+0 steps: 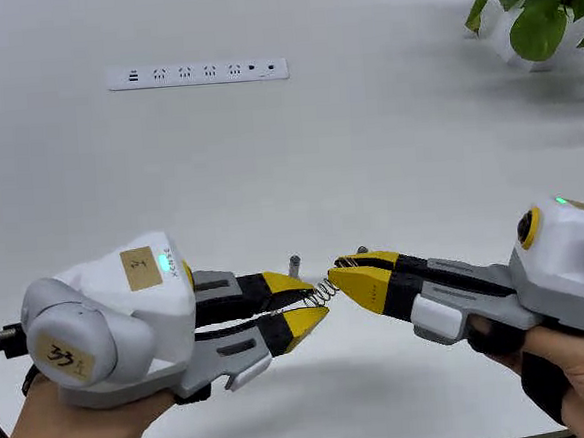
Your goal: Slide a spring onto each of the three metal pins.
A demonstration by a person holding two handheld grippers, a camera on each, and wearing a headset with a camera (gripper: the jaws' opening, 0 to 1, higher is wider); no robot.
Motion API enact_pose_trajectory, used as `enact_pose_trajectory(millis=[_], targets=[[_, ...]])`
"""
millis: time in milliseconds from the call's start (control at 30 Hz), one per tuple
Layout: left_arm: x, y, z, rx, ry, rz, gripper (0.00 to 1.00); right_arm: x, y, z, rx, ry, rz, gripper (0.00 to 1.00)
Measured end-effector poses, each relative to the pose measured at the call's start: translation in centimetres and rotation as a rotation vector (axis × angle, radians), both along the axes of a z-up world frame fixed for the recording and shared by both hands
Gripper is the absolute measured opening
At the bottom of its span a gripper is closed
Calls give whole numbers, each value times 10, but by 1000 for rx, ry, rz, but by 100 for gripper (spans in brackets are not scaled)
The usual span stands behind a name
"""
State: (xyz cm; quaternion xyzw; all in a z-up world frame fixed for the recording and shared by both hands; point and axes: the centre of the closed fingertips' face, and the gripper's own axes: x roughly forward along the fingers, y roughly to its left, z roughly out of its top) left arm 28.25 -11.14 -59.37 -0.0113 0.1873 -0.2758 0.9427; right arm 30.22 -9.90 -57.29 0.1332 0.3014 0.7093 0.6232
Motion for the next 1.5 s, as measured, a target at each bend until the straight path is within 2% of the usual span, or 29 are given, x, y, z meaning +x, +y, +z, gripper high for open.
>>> enact_pose_trajectory(millis=[133,333,500,667,833,1133,1300,1500], targets=[[0,1,0,-7,-3,3,11,-1,2,2,-9,-23,15,12],[0,1,1,-16,-3,6,11,-8,4,5,-31,-90,58,12],[-1,1,0,-23,0,10,11,-11,6,7,-49,-168,92,11],[-1,1,0,-26,0,11,13,-15,7,9,-55,-212,121,11],[-1,1,-1,-26,-3,6,11,-18,9,10,-58,-246,140,11],[-1,2,-1,-30,-5,7,11,-19,9,11,-65,-278,160,11],[-2,0,-1,-31,-5,2,11,-22,9,11,-81,-335,190,11],[-2,1,0,-34,-10,2,10,-23,9,11,-88,-362,216,12]])
